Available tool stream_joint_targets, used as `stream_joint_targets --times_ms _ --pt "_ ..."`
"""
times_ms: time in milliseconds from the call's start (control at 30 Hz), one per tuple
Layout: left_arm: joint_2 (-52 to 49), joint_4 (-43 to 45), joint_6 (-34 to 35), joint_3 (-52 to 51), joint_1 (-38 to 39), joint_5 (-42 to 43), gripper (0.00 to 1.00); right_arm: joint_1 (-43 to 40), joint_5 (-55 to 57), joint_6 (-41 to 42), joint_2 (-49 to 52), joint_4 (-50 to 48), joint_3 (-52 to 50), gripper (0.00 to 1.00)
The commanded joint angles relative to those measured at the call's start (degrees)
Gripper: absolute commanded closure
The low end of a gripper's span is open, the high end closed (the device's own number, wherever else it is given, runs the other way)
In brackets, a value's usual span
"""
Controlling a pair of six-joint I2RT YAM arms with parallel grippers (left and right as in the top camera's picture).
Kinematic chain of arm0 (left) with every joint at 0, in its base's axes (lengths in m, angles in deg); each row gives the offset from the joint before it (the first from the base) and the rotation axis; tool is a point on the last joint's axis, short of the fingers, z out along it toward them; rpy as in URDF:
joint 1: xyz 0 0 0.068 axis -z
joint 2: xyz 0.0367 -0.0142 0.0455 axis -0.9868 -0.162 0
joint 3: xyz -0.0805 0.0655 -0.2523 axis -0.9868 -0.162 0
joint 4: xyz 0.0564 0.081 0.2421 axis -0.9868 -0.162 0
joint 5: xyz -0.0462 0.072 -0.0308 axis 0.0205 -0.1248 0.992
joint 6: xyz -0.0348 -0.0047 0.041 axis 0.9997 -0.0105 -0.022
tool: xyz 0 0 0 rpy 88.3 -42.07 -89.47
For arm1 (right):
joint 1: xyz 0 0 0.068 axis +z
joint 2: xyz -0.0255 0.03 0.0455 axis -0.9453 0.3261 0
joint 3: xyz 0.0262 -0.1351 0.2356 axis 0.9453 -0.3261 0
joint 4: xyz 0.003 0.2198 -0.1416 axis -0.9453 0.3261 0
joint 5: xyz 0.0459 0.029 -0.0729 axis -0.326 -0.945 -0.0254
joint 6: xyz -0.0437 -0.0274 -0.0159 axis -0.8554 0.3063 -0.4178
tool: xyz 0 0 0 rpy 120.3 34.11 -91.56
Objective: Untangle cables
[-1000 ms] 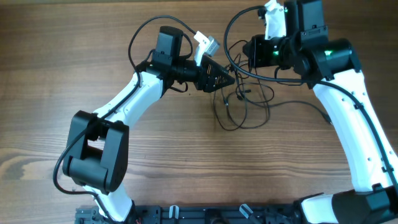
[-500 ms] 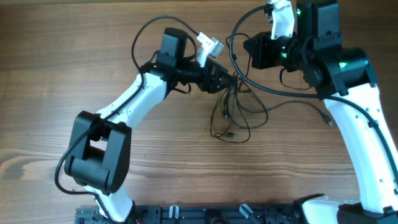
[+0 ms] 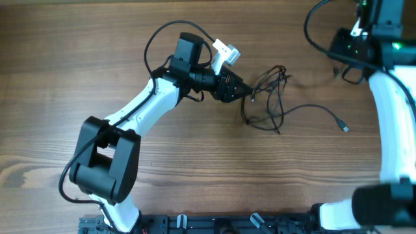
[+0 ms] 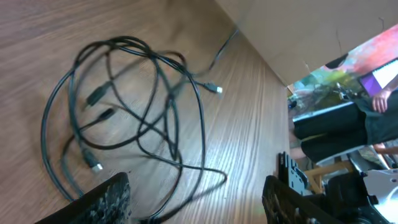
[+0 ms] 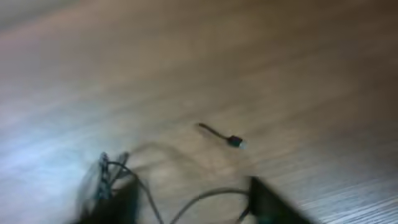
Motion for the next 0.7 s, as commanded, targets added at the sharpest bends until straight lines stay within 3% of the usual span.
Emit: stream_joint_targets --times_ms 0,33,67,133,233,467,533,567,667 --pt "-0.87 -1.97 -0.46 0.68 -3.72 -0.13 0.30 1.09 -6.97 -0.98 8.85 0.33 -0.87 0.25" --pt "-0.87 -3.67 -0.48 0.68 -5.25 -0.15 0.28 1.90 -9.18 -1.62 10.84 -0.13 -0.87 0.16" --pt "-0.87 -5.11 -0.48 0.68 -6.54 -0.15 0.27 2.84 -9.99 -2.25 11.82 -0.46 -0.87 0.14" --pt "-0.87 -6.91 -0.48 0.68 -8.72 -0.15 0.27 4.70 -10.05 -0.70 12.02 0.46 -0.87 0.14" --pt "-0.87 -7.67 -0.48 0.68 -11.89 -0.15 0.28 7.15 -10.10 10.99 12.02 6.75 -1.36 0.17" --pt "-0.87 -8.87 -0.48 0.68 -12.59 -0.15 0.29 11.91 -4.90 22.16 12.02 10.93 -2.56 0.47" --pt "-0.87 -8.76 -0.50 0.68 -12.59 -0.15 0.29 12.17 -4.46 25.49 12.02 10.86 -3.85 0.64" --pt "-0.87 -8.81 -0.50 0.68 -12.59 -0.15 0.29 12.15 -4.48 27.50 12.02 10.12 -5.44 0.67" --pt "-0.87 -9.05 -0.50 0.68 -12.59 -0.15 0.29 12.15 -4.72 29.27 12.02 6.93 -9.01 0.64"
